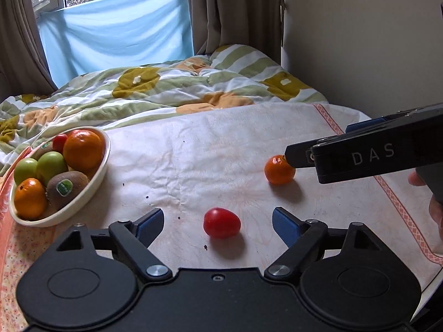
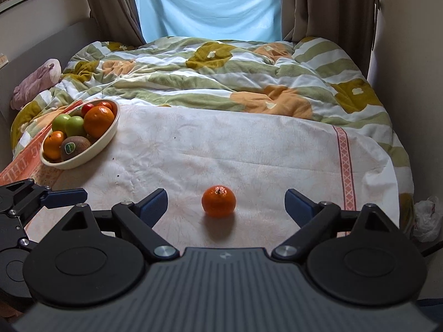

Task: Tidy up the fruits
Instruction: 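Grasp a red tomato with the left tool while the right tool grasps a tangerine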

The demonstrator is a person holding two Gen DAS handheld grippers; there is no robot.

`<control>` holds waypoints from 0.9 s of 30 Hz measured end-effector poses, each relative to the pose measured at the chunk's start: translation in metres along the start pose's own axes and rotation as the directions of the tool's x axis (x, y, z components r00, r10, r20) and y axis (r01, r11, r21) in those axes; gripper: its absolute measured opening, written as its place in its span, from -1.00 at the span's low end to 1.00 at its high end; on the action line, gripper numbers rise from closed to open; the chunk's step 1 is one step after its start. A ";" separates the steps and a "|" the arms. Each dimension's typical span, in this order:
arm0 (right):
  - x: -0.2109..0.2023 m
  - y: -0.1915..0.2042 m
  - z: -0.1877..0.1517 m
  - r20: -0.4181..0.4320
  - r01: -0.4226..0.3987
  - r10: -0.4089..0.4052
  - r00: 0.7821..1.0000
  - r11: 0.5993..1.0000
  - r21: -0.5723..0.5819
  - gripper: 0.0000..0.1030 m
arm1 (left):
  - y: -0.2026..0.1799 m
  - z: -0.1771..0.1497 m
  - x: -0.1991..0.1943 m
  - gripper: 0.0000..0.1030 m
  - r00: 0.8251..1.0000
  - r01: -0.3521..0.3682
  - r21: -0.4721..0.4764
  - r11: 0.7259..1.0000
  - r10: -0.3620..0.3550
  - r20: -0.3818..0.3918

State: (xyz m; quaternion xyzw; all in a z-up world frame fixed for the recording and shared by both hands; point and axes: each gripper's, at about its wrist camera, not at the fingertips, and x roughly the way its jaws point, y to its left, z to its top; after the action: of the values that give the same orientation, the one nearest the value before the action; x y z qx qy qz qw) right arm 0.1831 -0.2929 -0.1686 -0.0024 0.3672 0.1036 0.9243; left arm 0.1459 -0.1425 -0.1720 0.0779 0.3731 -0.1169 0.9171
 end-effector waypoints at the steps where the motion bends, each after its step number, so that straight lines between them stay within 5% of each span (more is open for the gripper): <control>1: 0.004 0.000 -0.002 -0.001 -0.002 0.002 1.000 1.000 -0.008 0.99 | -0.002 -0.002 0.005 0.64 1.000 -0.003 0.008 1.000 0.003 -0.006; 12: 0.039 0.003 -0.011 -0.026 -0.032 0.031 0.999 0.999 -0.040 0.72 | -0.011 -0.005 0.039 0.19 0.999 -0.005 0.046 0.999 0.007 -0.046; 17: 0.047 0.003 -0.012 -0.035 -0.037 0.036 0.999 0.999 -0.039 0.61 | -0.012 -0.007 0.041 -0.22 0.999 -0.005 0.056 0.998 0.007 -0.039; 27: 0.059 0.002 -0.013 -0.048 -0.045 0.043 0.998 0.998 -0.041 0.43 | -0.010 -0.008 0.038 -0.22 0.999 -0.010 0.045 0.999 0.011 -0.036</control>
State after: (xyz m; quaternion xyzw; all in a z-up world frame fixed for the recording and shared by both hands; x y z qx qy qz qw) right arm 0.2152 -0.2811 -0.2179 -0.0163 0.3864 0.1314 0.9128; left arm 0.1643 -0.1560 -0.2045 0.1024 0.3864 -0.1190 0.9089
